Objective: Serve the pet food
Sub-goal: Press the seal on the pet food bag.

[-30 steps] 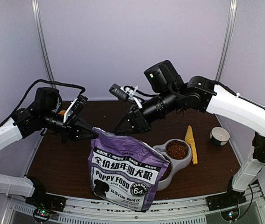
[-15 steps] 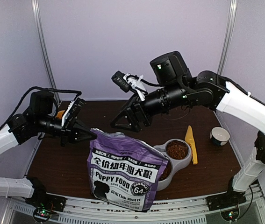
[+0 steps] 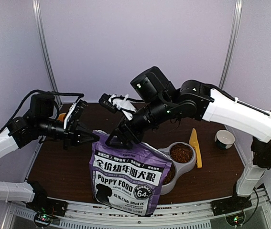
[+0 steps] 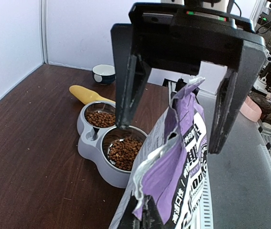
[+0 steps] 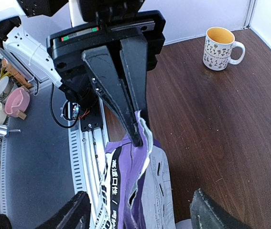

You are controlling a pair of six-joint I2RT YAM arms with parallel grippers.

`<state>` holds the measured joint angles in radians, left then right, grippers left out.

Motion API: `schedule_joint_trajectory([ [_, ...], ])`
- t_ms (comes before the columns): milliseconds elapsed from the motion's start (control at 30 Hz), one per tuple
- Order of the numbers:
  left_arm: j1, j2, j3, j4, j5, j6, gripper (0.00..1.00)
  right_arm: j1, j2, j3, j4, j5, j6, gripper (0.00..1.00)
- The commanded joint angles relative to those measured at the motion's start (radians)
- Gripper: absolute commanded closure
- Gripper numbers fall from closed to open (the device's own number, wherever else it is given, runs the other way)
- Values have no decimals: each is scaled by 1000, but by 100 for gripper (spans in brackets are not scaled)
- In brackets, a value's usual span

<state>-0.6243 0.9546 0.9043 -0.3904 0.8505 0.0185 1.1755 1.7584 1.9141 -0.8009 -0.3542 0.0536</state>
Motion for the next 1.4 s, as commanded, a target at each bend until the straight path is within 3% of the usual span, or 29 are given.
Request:
schedule_joint_trajectory([
  [0,-6,-31,7,125,-41,-10,100,24,18,37,-38,86,-7,31],
  [167,-5,-39,2,133,-39,-14,100,30,37,41,-72,167,-2,49],
  [433,-5,-48,-2,152,46,-22,97,29,21,16,-44,219,33,100],
  [567,-6,-17,4,133,63,-25,71,30,-4,-14,4,168,38,100],
  [800,-34,39,38,48,39,19,53,26,-50,-63,71,96,37,100],
  [833,-40,43,41,38,24,24,54,25,-53,-65,73,91,37,100],
  [1033,-43,42,45,41,19,28,81,20,-53,-69,78,76,35,100],
  [1233,-43,39,36,71,50,12,99,18,-50,-91,104,62,50,100],
  [1367,-43,35,31,81,58,7,100,18,-37,-92,122,37,64,100],
])
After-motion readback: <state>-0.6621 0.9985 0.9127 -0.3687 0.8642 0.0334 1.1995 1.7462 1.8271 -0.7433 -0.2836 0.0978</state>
